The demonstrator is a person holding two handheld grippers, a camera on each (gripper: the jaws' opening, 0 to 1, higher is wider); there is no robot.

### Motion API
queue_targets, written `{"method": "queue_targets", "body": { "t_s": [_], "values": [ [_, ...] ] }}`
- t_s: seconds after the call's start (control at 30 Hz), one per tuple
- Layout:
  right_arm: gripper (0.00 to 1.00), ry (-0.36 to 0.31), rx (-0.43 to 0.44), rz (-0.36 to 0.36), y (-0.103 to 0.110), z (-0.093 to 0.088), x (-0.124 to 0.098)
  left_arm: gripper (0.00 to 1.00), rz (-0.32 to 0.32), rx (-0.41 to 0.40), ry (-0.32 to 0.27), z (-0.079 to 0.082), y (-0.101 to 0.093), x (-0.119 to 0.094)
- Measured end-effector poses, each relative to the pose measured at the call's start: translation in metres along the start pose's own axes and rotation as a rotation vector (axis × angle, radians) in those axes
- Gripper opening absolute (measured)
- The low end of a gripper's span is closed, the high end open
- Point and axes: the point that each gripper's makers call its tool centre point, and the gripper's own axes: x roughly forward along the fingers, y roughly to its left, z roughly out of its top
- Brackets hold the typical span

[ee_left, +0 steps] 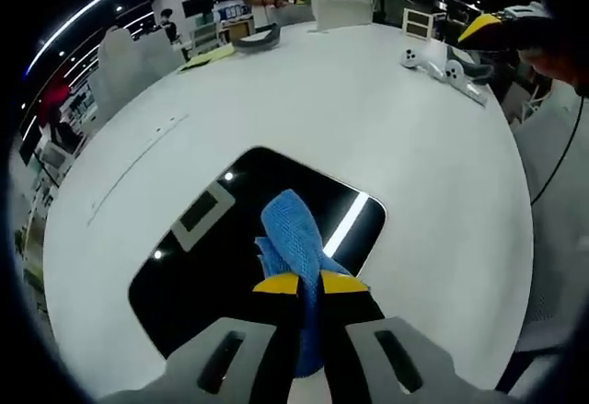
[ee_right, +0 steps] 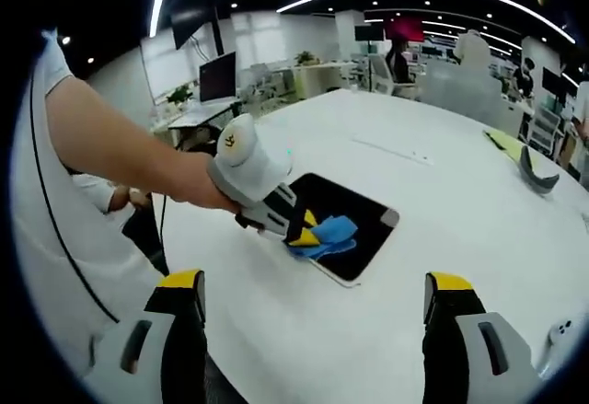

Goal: Wipe the mirror surface with the cleaning cloth until all visible marks leave the cleaned area.

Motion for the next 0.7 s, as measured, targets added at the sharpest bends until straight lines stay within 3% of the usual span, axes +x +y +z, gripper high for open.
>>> {"method": "queue_targets", "body": {
  "t_s": [0.7],
  "values": [
    [0.99, -0.009, -0.005, -0.035, 0.005, 0.014, 0.008, 0.03, -0.078, 0.075, 0.025, -0.014, 0.007, -0.010]
  ]
}}
